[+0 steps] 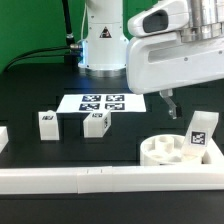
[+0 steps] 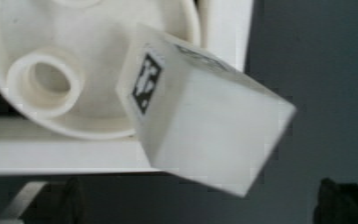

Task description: Assemble stool

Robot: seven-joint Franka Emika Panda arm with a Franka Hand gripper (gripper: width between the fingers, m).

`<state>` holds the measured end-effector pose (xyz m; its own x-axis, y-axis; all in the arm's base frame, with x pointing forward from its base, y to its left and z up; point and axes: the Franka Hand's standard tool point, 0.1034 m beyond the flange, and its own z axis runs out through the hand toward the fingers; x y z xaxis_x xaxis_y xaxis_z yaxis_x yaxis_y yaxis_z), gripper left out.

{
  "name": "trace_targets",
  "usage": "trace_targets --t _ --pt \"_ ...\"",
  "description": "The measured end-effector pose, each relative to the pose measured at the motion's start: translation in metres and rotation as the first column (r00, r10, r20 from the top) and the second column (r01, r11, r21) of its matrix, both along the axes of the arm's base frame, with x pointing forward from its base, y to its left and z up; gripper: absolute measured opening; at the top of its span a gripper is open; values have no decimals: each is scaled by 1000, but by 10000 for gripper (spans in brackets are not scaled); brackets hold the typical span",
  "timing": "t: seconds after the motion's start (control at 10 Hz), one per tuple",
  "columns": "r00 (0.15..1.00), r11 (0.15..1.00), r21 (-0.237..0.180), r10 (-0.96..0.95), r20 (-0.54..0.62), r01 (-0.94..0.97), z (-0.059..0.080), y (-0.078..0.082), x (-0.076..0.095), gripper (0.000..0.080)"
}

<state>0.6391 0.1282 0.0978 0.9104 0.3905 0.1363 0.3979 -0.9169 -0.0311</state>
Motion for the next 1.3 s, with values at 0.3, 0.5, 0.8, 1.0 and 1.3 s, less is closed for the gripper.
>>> trace_targets --t 0.3,0.5,0.8,1.0,1.3 --pt "909 901 -123 407 -87 -416 -10 17 -7 649" --pt "854 844 -130 512 -89 -520 -12 14 -5 649" --pt "822 812 -132 561 -96 -569 -16 11 -7 649" --pt "826 818 -122 550 -124 -563 -36 -1 -17 649" --pt "853 845 -121 507 -123 -520 -39 -2 -18 649"
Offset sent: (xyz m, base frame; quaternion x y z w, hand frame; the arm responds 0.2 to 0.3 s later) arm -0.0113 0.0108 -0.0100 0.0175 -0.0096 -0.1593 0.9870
